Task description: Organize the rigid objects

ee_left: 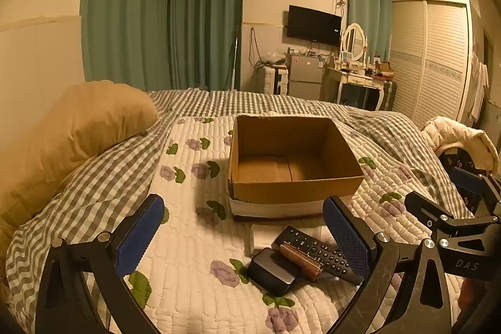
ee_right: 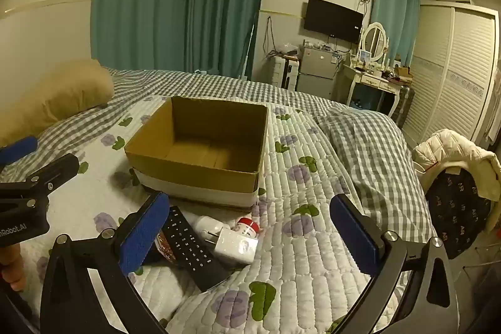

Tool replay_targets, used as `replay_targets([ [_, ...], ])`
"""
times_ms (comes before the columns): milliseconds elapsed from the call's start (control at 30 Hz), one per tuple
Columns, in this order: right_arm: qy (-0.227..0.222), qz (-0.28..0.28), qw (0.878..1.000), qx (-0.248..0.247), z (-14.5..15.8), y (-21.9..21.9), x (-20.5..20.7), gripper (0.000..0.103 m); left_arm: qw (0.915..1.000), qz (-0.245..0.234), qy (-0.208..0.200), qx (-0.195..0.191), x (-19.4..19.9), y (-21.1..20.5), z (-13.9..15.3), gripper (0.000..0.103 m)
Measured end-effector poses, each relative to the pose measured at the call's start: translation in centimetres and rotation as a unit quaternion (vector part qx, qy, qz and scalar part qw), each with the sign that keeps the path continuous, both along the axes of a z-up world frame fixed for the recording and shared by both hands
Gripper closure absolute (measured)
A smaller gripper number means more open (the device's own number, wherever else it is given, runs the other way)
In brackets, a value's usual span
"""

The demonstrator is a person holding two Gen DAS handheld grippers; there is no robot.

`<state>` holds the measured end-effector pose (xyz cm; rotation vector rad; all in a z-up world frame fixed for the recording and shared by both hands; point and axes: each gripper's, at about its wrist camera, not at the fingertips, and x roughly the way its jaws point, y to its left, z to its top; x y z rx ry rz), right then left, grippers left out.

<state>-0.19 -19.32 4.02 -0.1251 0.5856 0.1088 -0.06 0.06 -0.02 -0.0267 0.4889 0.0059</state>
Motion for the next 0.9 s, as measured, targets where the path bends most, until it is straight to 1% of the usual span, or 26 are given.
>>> replay_targets([
  [100, 0.001, -0.001, 1.0, 0.007, 0.0, 0.0, -0.2, 0.0, 1.0, 0.003, 0.005, -0.003, -0.2, -0.1, -0.2, 0.0],
  [133, 0.002, -0.002, 1.0, 0.01, -0.1, 0.1, -0.3, 0.0, 0.9999, 0.004, 0.014, -0.003, 0.1, -0.2, -0.3, 0.0],
  [167, 0.008, -0.001, 1.0, 0.027, -0.1, -0.3, -0.2, 0.0, 0.9999, 0.005, 0.013, -0.002, 0.1, -0.3, -0.3, 0.0],
  [267, 0.015, -0.001, 1.0, 0.024, -0.5, -0.5, 0.1, 0.0, 0.9999, 0.003, 0.014, 0.0, 0.2, -0.5, -0.5, 0.0],
  [300, 0.018, 0.0, 1.0, 0.023, -0.6, -0.5, 0.2, 0.0, 0.9998, 0.002, 0.018, -0.006, 0.4, -0.2, -0.6, 0.0],
  [367, 0.023, 0.001, 0.999, 0.022, -0.5, -0.5, 0.4, 0.0, 0.9999, -0.001, 0.014, -0.005, 0.3, -0.1, -0.7, 0.0],
  [700, 0.027, -0.001, 0.999, 0.027, -0.8, -0.8, 0.6, 0.0, 0.9999, -0.001, 0.014, 0.003, 0.4, -0.2, -0.7, 0.0],
  [900, 0.025, -0.002, 0.999, 0.023, -0.9, -0.9, 0.6, 0.0, 0.9999, -0.002, 0.013, 0.001, 0.6, 0.1, -0.4, 0.0],
])
